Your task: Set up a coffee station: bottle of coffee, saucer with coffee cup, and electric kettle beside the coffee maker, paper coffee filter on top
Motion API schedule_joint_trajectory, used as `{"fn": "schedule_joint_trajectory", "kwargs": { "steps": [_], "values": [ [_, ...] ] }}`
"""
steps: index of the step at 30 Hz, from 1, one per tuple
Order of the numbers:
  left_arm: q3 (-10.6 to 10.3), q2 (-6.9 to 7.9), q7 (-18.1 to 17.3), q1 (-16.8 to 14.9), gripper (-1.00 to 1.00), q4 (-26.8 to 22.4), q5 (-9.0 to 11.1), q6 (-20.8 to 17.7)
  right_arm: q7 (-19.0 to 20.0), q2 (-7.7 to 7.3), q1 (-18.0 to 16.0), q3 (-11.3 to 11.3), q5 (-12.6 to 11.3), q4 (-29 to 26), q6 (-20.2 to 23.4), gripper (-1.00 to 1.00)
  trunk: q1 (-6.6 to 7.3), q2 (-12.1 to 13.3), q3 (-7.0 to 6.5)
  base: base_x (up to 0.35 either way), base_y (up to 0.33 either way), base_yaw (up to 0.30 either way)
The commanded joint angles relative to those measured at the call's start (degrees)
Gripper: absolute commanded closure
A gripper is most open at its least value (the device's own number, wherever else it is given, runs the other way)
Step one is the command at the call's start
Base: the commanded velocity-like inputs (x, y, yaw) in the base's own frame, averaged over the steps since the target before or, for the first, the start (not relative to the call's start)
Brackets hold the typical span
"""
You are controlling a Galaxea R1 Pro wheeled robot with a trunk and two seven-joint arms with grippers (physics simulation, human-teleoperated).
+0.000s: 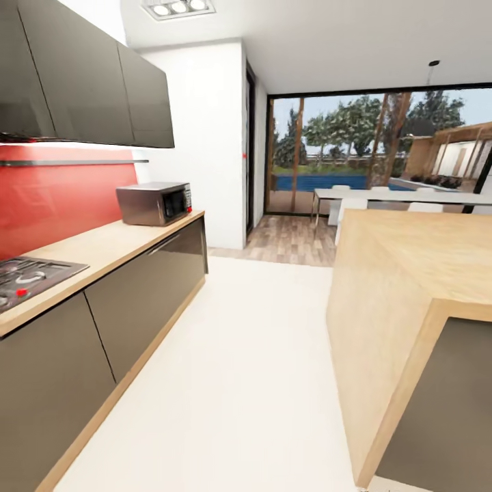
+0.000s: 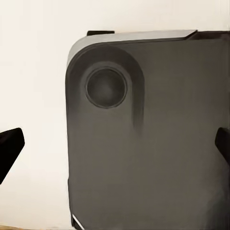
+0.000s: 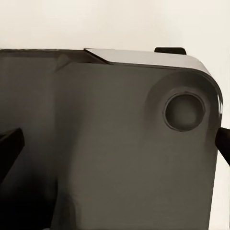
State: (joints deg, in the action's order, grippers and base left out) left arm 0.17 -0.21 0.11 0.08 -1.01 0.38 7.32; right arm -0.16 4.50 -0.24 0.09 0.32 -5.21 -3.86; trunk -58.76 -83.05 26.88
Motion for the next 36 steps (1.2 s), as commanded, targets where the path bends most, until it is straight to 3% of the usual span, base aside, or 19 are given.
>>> {"fn": "schedule_joint_trajectory", "kwargs": {
  "steps": [1, 11, 15, 19, 25, 28, 31, 36],
  "values": [
    [0.1, 0.01, 0.0, 0.0, -1.0, 0.0, 0.1, 0.1, 0.0, 0.01, 0.0, 0.0, 0.0, 0.0, -0.2, -1.0, 0.03, 0.0, 0.05, -0.303, -0.074, 0.276],
    [0.0, 0.28, 0.0, -0.1, -1.0, -0.1, 0.0, 0.2, 0.0, -0.01, 0.0, -0.1, 0.0, -0.2, -0.2, -1.0, 0.03, 0.0, 0.05, -0.179, -0.217, 0.276],
    [0.0, 0.32, 0.0, -0.2, -1.0, -0.5, 0.0, 0.2, -0.2, -0.31, 0.0, -0.1, 0.0, -3.0, -0.1, -1.0, 0.03, 0.0, 0.05, -0.013, -0.079, 0.277],
    [-0.1, 1.07, 0.0, -0.3, -1.0, -9.7, -0.5, 0.1, -0.1, -0.61, 0.0, 0.0, 0.6, -12.1, 0.2, -1.0, 0.03, 0.0, 0.05, -0.001, -0.008, 0.277],
    [0.0, 1.85, 0.4, -2.0, -1.0, -20.2, -0.1, 0.0, -0.1, -0.42, -0.2, 0.0, 3.7, -21.8, 0.0, -1.0, 0.03, 0.0, 0.1, 0.0, -0.001, 0.277],
    [0.1, 1.84, 0.6, -6.2, -1.0, -22.2, 0.1, 0.1, -0.2, -0.45, -0.6, -0.2, 4.1, -27.9, -0.8, -1.0, 0.03, 0.0, 0.16, 0.0, 0.0, 0.276],
    [1.1, 1.89, 0.6, -8.3, -1.0, -22.1, 0.2, 0.2, -0.2, -0.7, -0.6, -0.5, 4.3, -29.7, -3.9, -1.0, 0.03, 0.0, 0.23, 0.0, 0.0, 0.276],
    [2.2, 2.23, 0.5, -8.2, -1.0, -21.9, 0.1, 3.2, -0.2, -3.21, -0.6, -0.9, 4.2, -27.7, -7.5, -1.0, 0.03, 0.0, 0.34, 0.0, 0.0, 0.276]
  ]
}}
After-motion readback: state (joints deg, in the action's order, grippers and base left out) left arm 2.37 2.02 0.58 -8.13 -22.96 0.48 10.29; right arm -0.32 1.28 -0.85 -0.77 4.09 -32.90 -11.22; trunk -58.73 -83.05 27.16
